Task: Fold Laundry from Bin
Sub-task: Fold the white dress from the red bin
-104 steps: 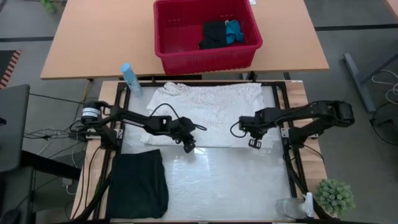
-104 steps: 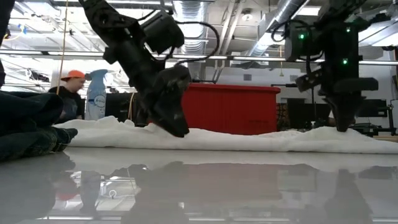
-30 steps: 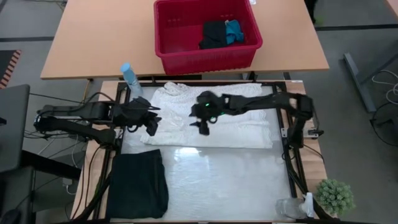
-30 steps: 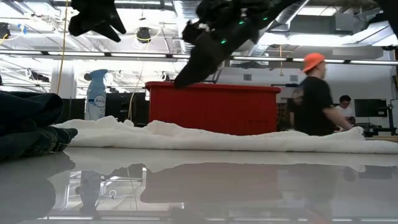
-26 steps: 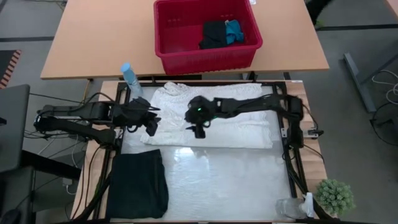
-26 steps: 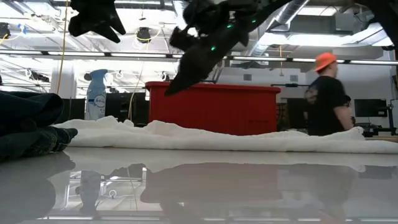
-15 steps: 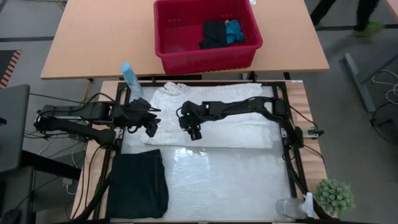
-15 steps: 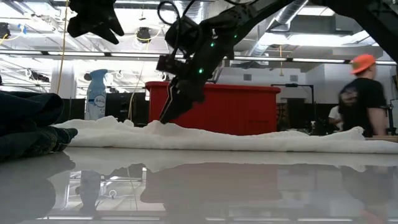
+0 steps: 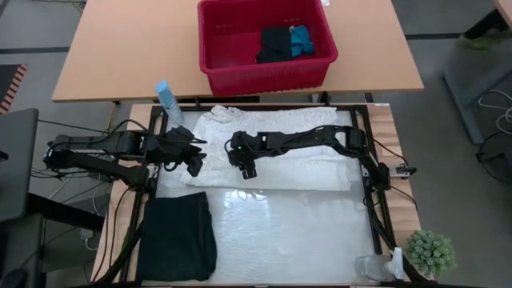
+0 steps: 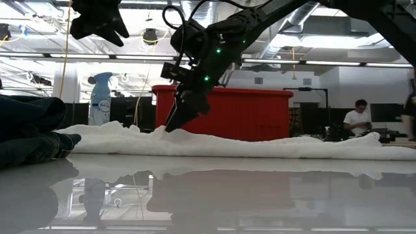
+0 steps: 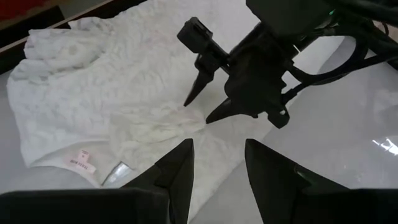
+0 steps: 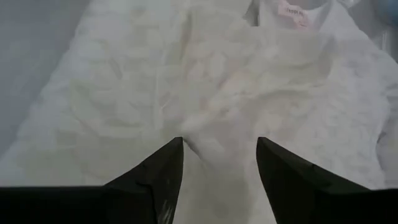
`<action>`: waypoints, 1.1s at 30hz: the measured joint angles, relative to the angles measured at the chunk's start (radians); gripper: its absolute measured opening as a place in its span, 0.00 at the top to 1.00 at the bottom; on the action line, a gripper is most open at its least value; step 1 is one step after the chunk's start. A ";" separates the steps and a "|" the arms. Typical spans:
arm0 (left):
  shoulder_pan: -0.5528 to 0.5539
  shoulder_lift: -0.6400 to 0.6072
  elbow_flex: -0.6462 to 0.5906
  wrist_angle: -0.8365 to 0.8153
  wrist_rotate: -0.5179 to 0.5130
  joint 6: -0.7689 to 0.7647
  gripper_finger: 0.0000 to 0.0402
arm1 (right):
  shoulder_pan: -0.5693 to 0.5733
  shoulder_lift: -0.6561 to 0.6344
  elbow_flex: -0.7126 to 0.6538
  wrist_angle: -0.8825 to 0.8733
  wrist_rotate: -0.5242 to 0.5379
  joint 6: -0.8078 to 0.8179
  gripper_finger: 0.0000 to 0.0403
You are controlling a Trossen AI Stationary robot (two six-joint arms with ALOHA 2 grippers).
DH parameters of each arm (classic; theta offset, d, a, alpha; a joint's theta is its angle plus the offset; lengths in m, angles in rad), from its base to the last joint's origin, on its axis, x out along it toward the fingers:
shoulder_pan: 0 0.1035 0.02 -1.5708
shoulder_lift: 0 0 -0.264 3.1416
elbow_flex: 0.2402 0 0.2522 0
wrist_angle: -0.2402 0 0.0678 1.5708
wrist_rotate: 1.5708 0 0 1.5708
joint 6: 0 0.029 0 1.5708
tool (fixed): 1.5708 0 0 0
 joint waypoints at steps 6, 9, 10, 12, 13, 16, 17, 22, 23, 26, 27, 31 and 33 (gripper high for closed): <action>0.000 0.000 0.000 -0.001 0.000 0.000 0.67 | 0.007 0.000 0.000 -0.008 -0.025 -0.017 0.48; 0.000 0.000 0.000 -0.001 0.000 0.001 0.67 | 0.006 0.000 0.000 0.005 -0.025 -0.024 0.49; 0.000 0.000 0.000 -0.001 0.000 0.000 0.67 | 0.005 0.000 0.000 0.005 -0.025 -0.025 0.49; 0.000 0.000 0.000 -0.001 0.000 0.000 0.67 | 0.005 0.000 0.000 0.012 -0.019 -0.027 0.51; 0.000 0.000 0.000 -0.001 0.000 0.000 0.67 | 0.005 0.000 0.000 0.015 -0.010 -0.030 0.53; 0.000 0.000 0.000 -0.001 0.000 0.000 0.67 | 0.002 0.000 0.000 0.017 -0.004 -0.034 0.61; 0.000 0.000 0.000 -0.001 0.000 0.000 0.67 | -0.002 0.000 0.000 0.015 -0.006 -0.034 0.64; 0.000 0.000 0.000 -0.001 0.000 0.000 0.67 | 0.000 0.000 0.000 0.008 -0.021 -0.034 0.78; 0.000 0.000 0.000 -0.001 0.000 0.000 0.67 | 0.000 0.000 0.000 0.008 -0.011 -0.033 0.82; 0.000 0.000 0.000 -0.001 0.000 -0.002 0.67 | -0.001 0.000 0.000 0.001 -0.004 -0.026 0.95; 0.000 0.000 0.000 -0.001 0.000 -0.009 0.67 | -0.001 0.000 0.000 -0.001 -0.002 -0.024 0.96; -0.008 0.000 -0.034 0.035 0.001 -0.058 0.67 | -0.011 0.000 0.000 -0.011 0.014 0.035 0.96; -0.023 0.002 -0.060 0.040 0.001 -0.074 0.67 | -0.021 0.000 0.000 -0.008 0.014 0.069 0.97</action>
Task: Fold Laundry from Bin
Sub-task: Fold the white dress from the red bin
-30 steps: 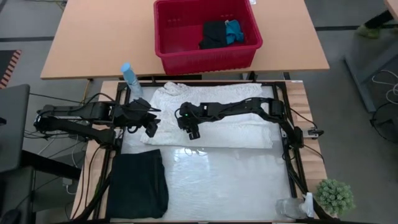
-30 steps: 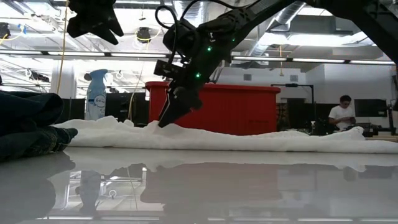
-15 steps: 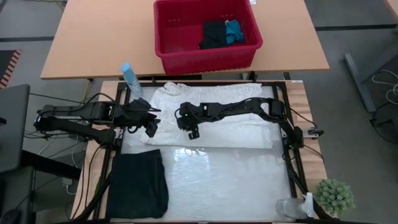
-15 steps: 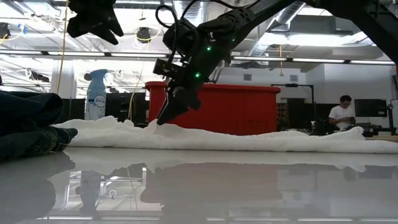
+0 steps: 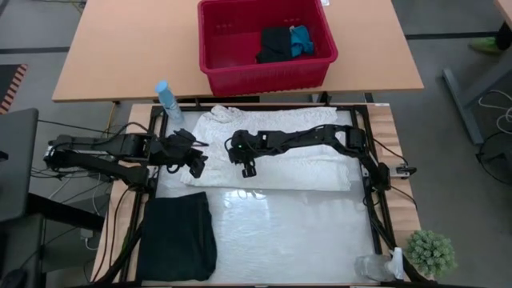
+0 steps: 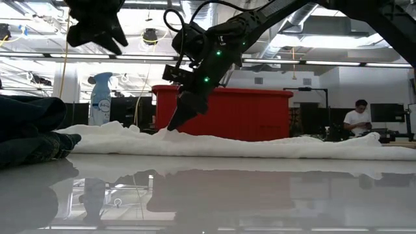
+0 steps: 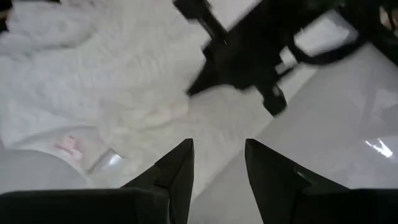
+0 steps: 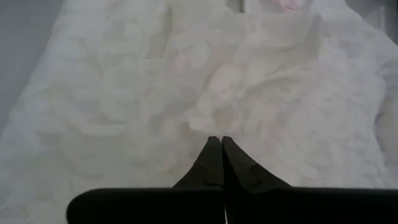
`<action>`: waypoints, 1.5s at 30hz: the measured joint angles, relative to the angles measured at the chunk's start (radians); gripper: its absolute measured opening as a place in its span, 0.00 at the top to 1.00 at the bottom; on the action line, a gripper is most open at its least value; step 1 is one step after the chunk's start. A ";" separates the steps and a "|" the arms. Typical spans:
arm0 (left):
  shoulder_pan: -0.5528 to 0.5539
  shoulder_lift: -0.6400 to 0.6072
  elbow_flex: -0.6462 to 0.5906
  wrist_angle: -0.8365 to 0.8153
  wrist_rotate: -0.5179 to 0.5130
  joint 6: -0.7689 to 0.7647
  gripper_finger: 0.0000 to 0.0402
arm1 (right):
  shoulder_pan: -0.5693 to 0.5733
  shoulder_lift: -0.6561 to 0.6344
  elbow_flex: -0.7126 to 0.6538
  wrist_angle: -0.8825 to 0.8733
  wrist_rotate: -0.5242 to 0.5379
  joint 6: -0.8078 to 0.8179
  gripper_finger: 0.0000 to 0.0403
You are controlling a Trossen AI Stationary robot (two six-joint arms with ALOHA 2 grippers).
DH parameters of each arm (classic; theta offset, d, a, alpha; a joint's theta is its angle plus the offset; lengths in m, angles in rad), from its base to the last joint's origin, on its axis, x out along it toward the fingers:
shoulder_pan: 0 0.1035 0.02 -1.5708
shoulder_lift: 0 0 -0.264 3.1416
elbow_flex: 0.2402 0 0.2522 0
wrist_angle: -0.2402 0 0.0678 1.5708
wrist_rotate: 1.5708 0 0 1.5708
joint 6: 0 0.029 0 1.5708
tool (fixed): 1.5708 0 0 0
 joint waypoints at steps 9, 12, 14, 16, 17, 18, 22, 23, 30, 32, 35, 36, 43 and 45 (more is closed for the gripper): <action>-0.095 0.015 -0.148 0.208 0.010 -0.084 0.67 | -0.069 -0.007 0.036 -0.013 0.010 0.133 0.97; -0.121 0.028 -0.206 0.286 0.016 -0.085 0.67 | -0.082 -0.008 0.064 -0.007 0.010 0.172 0.97; -0.131 0.032 -0.238 0.320 0.017 -0.106 0.67 | -0.092 -0.008 0.084 -0.012 0.010 0.207 0.97; -0.138 0.032 -0.275 0.341 0.029 -0.130 0.67 | -0.106 -0.008 0.104 -0.010 0.010 0.244 0.97; -0.141 0.035 -0.290 0.361 0.032 -0.144 0.67 | -0.112 -0.008 0.112 -0.008 0.010 0.256 0.97; -0.144 0.035 -0.301 0.364 0.031 -0.157 0.67 | -0.118 -0.008 0.117 -0.009 0.010 0.267 0.97; -0.151 0.034 -0.348 0.370 0.031 -0.193 0.67 | -0.132 -0.008 0.121 -0.067 0.010 0.295 0.97; -0.151 0.033 -0.363 0.365 0.030 -0.210 0.67 | -0.131 -0.008 0.121 -0.088 0.010 0.299 0.97; -0.152 0.033 -0.482 0.374 -0.008 -0.286 0.67 | -0.123 -0.001 0.098 -0.161 0.009 0.321 0.90; -0.152 0.034 -0.534 0.412 -0.010 -0.317 0.67 | -0.136 -0.001 0.085 -0.164 0.010 0.362 0.86; -0.152 0.034 -0.602 0.466 -0.008 -0.355 0.67 | -0.161 0.000 0.084 -0.184 -0.026 0.400 0.82; -0.152 0.034 -0.617 0.474 -0.009 -0.364 0.67 | -0.170 0.000 0.084 -0.178 -0.080 0.390 0.81; -0.152 0.034 -0.660 0.493 -0.044 -0.422 0.67 | -0.190 -0.013 0.134 -0.083 -0.307 0.372 0.76; -0.152 0.034 -0.659 0.496 -0.052 -0.424 0.67 | -0.186 -0.015 0.153 -0.059 -0.311 0.367 0.72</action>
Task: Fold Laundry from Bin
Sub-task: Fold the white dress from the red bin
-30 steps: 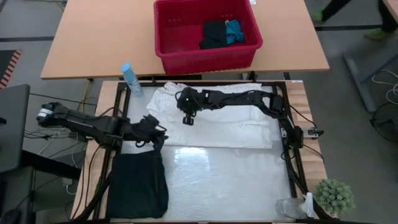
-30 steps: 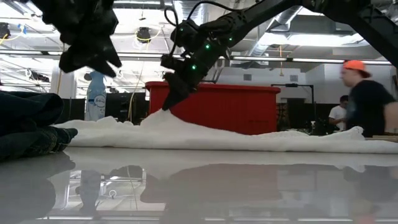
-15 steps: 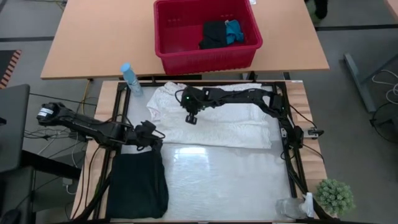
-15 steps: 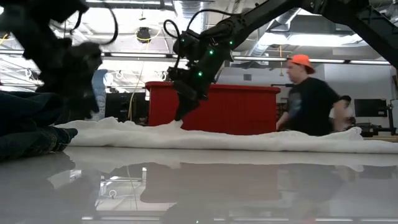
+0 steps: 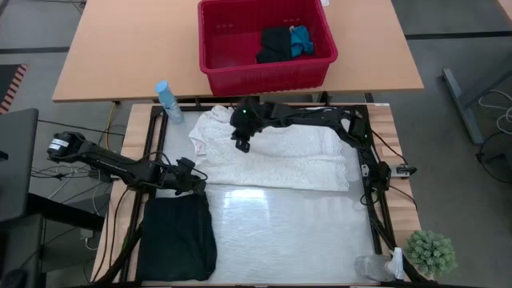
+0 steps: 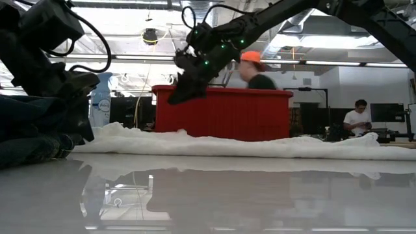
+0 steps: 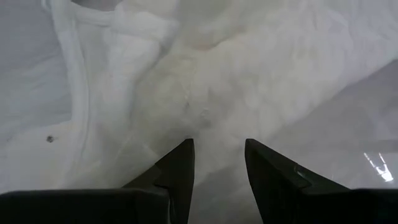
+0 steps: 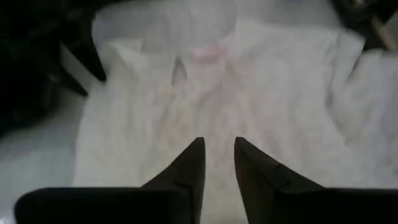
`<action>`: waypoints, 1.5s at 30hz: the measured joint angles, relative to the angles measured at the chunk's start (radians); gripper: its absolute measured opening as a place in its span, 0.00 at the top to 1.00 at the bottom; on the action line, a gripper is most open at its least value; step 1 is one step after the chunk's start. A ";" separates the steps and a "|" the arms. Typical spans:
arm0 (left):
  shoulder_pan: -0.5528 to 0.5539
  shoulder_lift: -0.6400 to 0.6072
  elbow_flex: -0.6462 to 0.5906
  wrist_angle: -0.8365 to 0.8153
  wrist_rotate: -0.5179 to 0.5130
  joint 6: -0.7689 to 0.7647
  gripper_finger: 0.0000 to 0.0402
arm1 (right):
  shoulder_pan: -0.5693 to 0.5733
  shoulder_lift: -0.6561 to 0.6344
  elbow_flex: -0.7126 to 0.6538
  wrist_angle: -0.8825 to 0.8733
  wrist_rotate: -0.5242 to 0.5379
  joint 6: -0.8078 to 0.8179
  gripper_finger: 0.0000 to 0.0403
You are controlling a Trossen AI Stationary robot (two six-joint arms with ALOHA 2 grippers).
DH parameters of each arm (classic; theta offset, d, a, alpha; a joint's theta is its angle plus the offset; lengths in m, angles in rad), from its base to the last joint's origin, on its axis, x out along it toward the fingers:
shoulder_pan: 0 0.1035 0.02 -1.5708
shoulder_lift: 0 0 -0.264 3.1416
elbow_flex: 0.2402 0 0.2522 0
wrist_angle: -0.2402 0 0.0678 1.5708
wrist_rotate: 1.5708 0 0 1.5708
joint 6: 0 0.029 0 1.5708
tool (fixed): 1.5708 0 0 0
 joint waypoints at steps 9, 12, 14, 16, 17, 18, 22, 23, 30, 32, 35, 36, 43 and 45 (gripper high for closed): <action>0.000 0.000 0.000 0.001 0.004 -0.016 0.67 | -0.002 0.012 0.019 0.110 0.095 -0.077 0.48; 0.000 0.000 0.000 0.000 0.004 -0.017 0.67 | -0.006 0.015 0.019 0.164 0.063 -0.110 0.45; 0.000 0.000 0.000 0.000 0.003 -0.023 0.67 | 0.003 0.031 0.020 0.204 0.060 -0.123 0.45; 0.000 0.000 0.000 0.001 0.003 -0.037 0.67 | 0.007 0.047 0.021 0.256 0.041 -0.104 0.45; 0.000 0.000 0.000 0.000 0.003 -0.046 0.67 | 0.010 0.061 0.020 0.265 0.028 -0.085 0.45; 0.000 0.000 0.000 0.000 0.003 -0.053 0.67 | 0.016 0.084 0.026 0.295 0.020 -0.067 0.45; 0.000 0.000 0.001 0.004 0.008 -0.065 0.67 | 0.026 0.140 0.086 0.323 0.033 -0.040 0.45; 0.000 0.000 0.001 0.004 0.009 -0.068 0.67 | 0.028 0.148 0.104 0.333 0.035 -0.040 0.45; -0.006 -0.001 0.002 0.008 0.029 -0.072 0.67 | 0.034 0.286 0.241 0.253 0.017 -0.033 0.45; -0.011 -0.001 0.001 0.009 0.034 -0.076 0.67 | 0.038 0.320 0.287 0.209 0.011 -0.032 0.45; -0.015 -0.001 0.001 0.008 0.035 -0.079 0.67 | 0.046 0.359 0.341 0.188 0.009 -0.032 0.45; -0.015 -0.001 0.001 0.009 0.036 -0.079 0.67 | 0.046 0.362 0.345 0.171 0.010 -0.032 0.45; -0.016 -0.001 0.001 0.000 0.033 -0.077 0.67 | 0.041 0.391 0.347 0.158 0.014 -0.033 0.50; -0.016 -0.001 0.001 -0.001 0.033 -0.077 0.67 | 0.040 0.392 0.347 0.144 0.014 -0.039 0.53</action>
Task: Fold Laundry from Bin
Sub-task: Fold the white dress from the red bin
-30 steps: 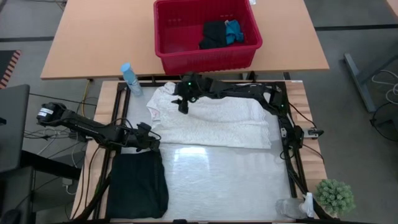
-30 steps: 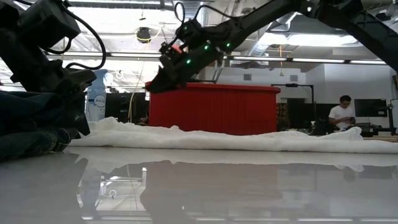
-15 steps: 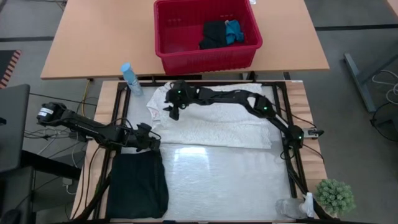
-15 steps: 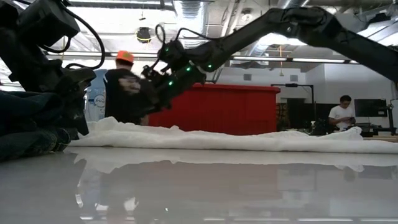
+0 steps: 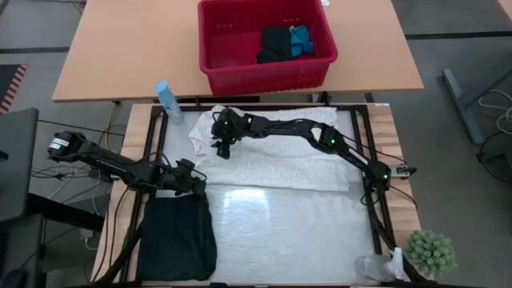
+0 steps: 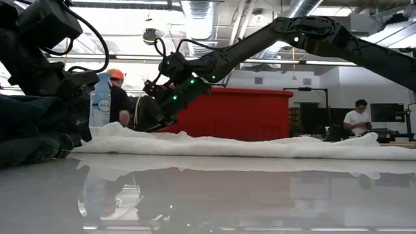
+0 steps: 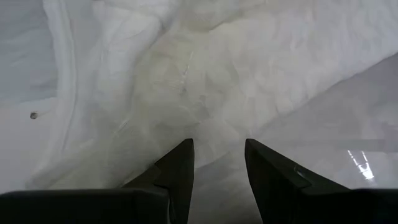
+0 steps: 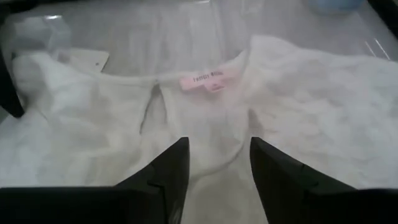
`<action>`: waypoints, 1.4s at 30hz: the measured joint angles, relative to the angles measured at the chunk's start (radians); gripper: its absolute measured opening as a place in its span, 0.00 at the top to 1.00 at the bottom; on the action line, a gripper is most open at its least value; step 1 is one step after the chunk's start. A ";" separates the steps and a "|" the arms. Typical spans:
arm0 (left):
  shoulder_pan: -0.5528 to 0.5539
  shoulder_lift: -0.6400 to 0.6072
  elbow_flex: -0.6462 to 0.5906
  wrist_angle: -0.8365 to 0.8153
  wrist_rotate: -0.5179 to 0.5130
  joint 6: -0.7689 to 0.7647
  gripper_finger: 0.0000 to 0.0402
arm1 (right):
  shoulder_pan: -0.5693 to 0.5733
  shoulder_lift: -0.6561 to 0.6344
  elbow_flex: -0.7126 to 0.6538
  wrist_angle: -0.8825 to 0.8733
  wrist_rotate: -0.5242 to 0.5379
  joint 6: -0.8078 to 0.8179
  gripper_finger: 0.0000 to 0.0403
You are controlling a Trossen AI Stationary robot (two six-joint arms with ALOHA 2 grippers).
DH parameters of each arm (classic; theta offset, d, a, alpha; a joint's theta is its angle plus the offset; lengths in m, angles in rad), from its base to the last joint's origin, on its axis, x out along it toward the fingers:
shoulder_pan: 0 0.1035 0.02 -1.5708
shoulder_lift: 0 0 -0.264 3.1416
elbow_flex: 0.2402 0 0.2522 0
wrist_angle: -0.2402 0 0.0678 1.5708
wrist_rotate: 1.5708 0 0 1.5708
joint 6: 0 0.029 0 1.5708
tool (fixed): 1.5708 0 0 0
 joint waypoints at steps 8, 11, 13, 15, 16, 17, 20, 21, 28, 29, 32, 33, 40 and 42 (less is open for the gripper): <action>0.000 0.000 0.000 -0.001 -0.005 0.011 0.67 | 0.002 0.001 0.000 -0.017 0.001 -0.017 0.78; 0.000 0.000 0.000 -0.003 -0.009 0.012 0.67 | 0.001 0.001 0.000 -0.009 0.023 -0.023 0.94; 0.000 0.000 0.000 -0.005 -0.010 0.013 0.67 | -0.003 0.001 0.000 0.005 0.042 -0.018 0.96; 0.000 0.000 0.000 -0.005 -0.010 0.017 0.67 | -0.010 0.001 0.015 -0.006 0.045 0.009 0.95; 0.000 0.000 0.000 -0.006 -0.010 0.019 0.67 | -0.015 0.001 0.022 -0.009 0.045 0.025 0.95; 0.000 0.000 0.000 -0.006 -0.010 0.020 0.67 | -0.019 0.001 0.027 -0.005 0.045 0.039 0.96; 0.000 0.000 0.000 -0.008 -0.012 0.020 0.67 | -0.034 0.001 0.040 -0.003 0.048 0.074 0.97; 0.000 0.000 0.000 -0.011 -0.013 0.020 0.67 | -0.039 0.001 0.044 -0.007 0.050 0.093 0.97; 0.000 0.000 0.000 -0.046 -0.022 0.019 0.67 | -0.059 0.001 0.049 -0.051 0.078 0.138 0.97; 0.000 0.000 0.000 -0.052 -0.022 0.019 0.67 | -0.058 0.001 0.049 -0.064 0.078 0.138 0.97; 0.000 0.000 0.000 -0.058 -0.022 0.020 0.67 | -0.058 0.001 0.049 -0.094 0.104 0.138 0.97; 0.000 0.000 0.000 -0.058 -0.022 0.020 0.67 | -0.057 0.001 0.049 -0.109 0.129 0.138 0.96; 0.000 0.000 0.000 -0.068 -0.007 0.015 0.67 | -0.056 0.001 0.048 -0.117 0.191 0.186 0.90; 0.001 0.000 0.000 -0.070 -0.004 0.011 0.67 | -0.057 0.001 0.048 -0.116 0.180 0.188 0.90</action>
